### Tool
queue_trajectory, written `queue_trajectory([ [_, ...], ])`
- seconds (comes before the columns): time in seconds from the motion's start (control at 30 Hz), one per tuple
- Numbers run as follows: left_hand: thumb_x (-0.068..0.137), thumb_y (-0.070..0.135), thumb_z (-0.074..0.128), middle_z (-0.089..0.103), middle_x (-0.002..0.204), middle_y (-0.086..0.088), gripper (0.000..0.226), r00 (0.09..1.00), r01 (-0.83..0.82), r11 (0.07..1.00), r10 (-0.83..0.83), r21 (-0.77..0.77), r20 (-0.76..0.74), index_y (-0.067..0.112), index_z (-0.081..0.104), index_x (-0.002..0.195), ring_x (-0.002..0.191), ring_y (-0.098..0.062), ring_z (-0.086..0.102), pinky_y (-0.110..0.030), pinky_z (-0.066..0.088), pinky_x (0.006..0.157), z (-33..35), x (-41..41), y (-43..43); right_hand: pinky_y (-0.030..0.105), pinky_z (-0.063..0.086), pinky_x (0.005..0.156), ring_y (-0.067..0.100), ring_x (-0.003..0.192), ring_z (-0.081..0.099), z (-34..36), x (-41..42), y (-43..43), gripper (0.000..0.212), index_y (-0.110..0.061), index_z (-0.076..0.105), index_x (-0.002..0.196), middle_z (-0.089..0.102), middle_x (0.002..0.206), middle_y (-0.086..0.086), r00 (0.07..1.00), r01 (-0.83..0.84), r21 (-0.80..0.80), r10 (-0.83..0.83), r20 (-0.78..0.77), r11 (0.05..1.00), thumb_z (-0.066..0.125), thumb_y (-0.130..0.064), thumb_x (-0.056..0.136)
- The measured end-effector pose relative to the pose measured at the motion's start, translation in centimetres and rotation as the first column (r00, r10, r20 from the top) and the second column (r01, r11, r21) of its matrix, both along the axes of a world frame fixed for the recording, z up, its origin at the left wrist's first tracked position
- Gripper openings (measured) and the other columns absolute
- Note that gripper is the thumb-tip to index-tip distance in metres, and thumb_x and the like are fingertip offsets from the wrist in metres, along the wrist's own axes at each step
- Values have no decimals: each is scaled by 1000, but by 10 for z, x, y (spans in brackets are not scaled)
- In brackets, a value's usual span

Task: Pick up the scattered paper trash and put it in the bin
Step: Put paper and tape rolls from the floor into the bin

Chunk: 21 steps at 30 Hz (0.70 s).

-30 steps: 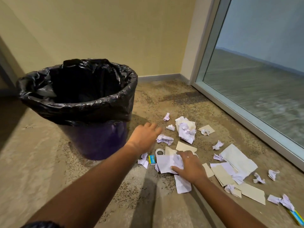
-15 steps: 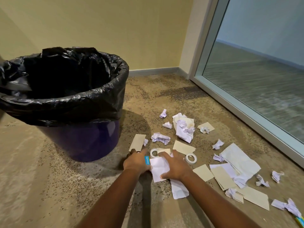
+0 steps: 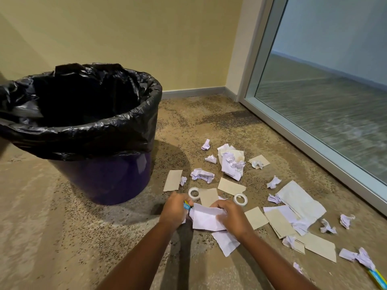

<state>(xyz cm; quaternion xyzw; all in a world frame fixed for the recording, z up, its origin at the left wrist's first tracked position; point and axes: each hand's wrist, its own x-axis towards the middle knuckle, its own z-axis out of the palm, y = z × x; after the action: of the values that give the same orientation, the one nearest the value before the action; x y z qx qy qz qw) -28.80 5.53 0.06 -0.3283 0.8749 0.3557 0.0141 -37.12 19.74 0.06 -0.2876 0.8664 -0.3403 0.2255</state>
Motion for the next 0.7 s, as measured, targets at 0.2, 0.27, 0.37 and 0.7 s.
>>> queue_trajectory([
  [0.2, 84, -16, 48, 43, 106, -7, 34, 968, 22, 990, -56, -142, -243, 8, 66, 99, 105, -21, 50, -22, 40, 86, 52, -5, 1, 20, 40, 59, 20, 87, 52, 35, 0, 4, 33, -15, 65, 89, 59, 97, 6, 984, 167, -231, -176, -17, 959, 49, 12, 78],
  [0.27, 85, -15, 48, 40, 103, -3, 32, 931, 10, 988, -65, -152, -359, 9, 65, 97, 99, -17, 47, -11, 37, 76, 81, -5, 2, 10, 36, 46, 17, 71, 51, 57, 0, 0, 29, -14, 63, 86, 57, 89, 3, 973, 213, -318, -229, -13, 924, 51, 10, 79],
  [0.37, 88, -11, 50, 41, 105, -1, 28, 856, -56, 989, -23, -137, -517, 10, 66, 97, 99, -12, 45, -2, 36, 70, 127, -6, 1, 20, 39, 51, 17, 66, 48, 91, 2, -10, 30, -17, 60, 86, 57, 85, 4, 961, 248, -455, -275, 7, 855, 52, 10, 79],
  [0.7, 87, -8, 54, 47, 120, -14, 24, 607, -471, 838, 80, -277, -791, 8, 65, 102, 112, -22, 52, -9, 39, 90, 239, 32, -66, 33, 47, 60, 12, 71, 50, 175, 34, -54, 36, -21, 60, 94, 51, 80, -18, 979, 173, -625, -203, 24, 761, 51, 11, 81],
])
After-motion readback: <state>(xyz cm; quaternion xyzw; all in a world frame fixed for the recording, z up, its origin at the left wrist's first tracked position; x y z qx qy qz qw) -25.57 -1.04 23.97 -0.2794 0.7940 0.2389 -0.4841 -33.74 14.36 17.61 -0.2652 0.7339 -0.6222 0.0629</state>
